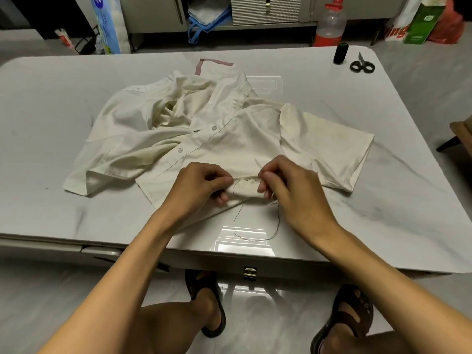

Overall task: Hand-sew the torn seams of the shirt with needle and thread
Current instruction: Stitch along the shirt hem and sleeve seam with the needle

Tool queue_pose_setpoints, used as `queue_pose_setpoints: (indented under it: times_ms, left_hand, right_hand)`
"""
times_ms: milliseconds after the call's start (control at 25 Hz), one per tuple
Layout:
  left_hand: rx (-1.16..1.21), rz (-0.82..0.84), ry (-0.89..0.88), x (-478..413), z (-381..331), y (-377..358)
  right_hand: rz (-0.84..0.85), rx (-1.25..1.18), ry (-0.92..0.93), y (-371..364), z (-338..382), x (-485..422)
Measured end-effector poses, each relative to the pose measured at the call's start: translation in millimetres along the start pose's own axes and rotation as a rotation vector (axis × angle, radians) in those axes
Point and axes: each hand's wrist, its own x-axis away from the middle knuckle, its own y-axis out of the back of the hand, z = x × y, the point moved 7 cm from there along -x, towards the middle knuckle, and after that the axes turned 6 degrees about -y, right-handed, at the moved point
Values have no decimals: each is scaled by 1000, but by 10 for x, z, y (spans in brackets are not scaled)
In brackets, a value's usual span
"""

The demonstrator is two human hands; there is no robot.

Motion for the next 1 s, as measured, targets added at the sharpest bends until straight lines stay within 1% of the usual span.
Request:
queue_pose_setpoints:
  times_ms: [80,200,360,600,1000]
  left_hand:
    - [70,35,43,-5,38,11]
    - [147,76,85,0,58,19]
    - [167,86,109,-13,96,45]
    - [142,82,103,-23,59,40]
    - [100,67,106,-15,33,47]
  right_hand:
    - [131,-25,-63,-211,-20,52]
    - [187,16,-140,-340,-95,74]
    - [198,69,-138,-369,-116,54]
    - [146,41,-148,-329,-113,12]
    - [173,42,-150,-352,-76,20]
